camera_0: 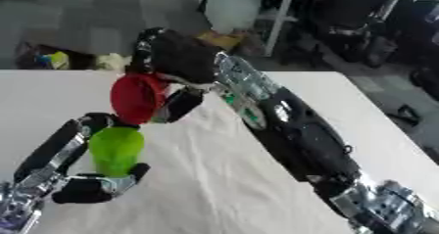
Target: Pour the contents of one cup into another cup.
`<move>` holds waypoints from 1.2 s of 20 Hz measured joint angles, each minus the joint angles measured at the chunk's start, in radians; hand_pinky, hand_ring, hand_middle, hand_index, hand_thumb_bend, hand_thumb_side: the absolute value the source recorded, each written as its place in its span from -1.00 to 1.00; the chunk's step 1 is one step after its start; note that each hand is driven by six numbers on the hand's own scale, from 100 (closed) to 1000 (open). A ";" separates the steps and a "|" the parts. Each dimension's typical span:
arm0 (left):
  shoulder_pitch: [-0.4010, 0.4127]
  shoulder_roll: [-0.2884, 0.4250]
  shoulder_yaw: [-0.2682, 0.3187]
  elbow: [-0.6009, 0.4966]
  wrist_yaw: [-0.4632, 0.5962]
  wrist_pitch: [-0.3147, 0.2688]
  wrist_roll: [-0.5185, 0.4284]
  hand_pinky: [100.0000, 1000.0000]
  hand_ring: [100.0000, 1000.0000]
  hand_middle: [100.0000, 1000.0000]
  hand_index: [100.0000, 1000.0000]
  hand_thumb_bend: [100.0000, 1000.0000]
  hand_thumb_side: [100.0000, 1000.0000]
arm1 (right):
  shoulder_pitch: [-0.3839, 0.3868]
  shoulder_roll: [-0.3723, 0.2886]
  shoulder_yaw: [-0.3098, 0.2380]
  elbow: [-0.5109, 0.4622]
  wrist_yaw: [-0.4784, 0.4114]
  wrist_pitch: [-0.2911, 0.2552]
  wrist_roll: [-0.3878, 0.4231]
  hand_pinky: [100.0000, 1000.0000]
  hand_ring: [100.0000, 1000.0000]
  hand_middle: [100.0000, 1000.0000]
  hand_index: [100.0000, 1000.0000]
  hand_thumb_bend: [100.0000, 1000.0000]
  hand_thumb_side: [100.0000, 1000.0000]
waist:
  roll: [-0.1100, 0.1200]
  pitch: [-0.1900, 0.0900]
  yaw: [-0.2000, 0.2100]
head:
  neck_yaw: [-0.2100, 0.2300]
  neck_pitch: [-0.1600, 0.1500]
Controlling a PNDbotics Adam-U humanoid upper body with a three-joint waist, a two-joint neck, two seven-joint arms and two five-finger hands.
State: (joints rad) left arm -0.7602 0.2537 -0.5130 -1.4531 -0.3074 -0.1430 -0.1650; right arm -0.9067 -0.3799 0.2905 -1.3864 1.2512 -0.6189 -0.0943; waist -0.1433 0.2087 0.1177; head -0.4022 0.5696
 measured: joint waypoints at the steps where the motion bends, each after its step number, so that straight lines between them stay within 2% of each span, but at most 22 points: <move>1: 0.000 0.000 0.000 0.000 0.000 0.000 0.000 -0.28 -0.40 -0.03 0.39 -1.00 -0.66 | 0.000 -0.002 0.000 0.000 0.015 0.000 -0.012 0.20 -0.19 -0.56 0.23 -1.00 -0.04 | 0.000 0.000 0.000 | 0.000 0.000; 3: 0.000 0.000 0.000 0.000 0.000 0.001 -0.001 -0.28 -0.40 -0.03 0.39 -1.00 -0.66 | 0.000 -0.006 0.000 -0.001 0.046 0.000 -0.038 0.22 -0.20 -0.26 0.25 -1.00 -0.03 | 0.000 0.000 0.000 | 0.000 0.000; 5: 0.000 0.000 0.000 0.000 0.000 0.002 -0.002 -0.28 -0.40 -0.03 0.39 -1.00 -0.66 | 0.000 -0.011 0.001 -0.003 0.079 0.000 -0.063 0.23 -0.21 -0.14 0.28 -1.00 -0.02 | 0.000 -0.001 -0.001 | 0.000 0.000; 10: 0.000 0.000 0.000 0.001 0.000 0.002 -0.002 -0.28 -0.40 -0.03 0.39 -1.00 -0.66 | 0.000 -0.021 0.009 -0.015 0.152 0.003 -0.115 0.24 -0.18 -0.08 0.30 -1.00 0.00 | 0.000 -0.006 -0.002 | 0.000 0.000; 24: 0.000 0.000 0.000 0.008 0.000 0.006 -0.005 -0.28 -0.40 -0.03 0.39 -1.00 -0.65 | -0.009 -0.043 0.038 -0.075 0.301 0.014 -0.196 0.32 0.04 0.32 0.42 -1.00 0.06 | -0.001 -0.013 -0.004 | 0.001 0.001</move>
State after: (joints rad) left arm -0.7600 0.2537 -0.5130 -1.4451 -0.3069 -0.1369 -0.1700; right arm -0.9154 -0.4225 0.3280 -1.4616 1.5524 -0.6053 -0.2902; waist -0.1441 0.1960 0.1140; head -0.4015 0.5704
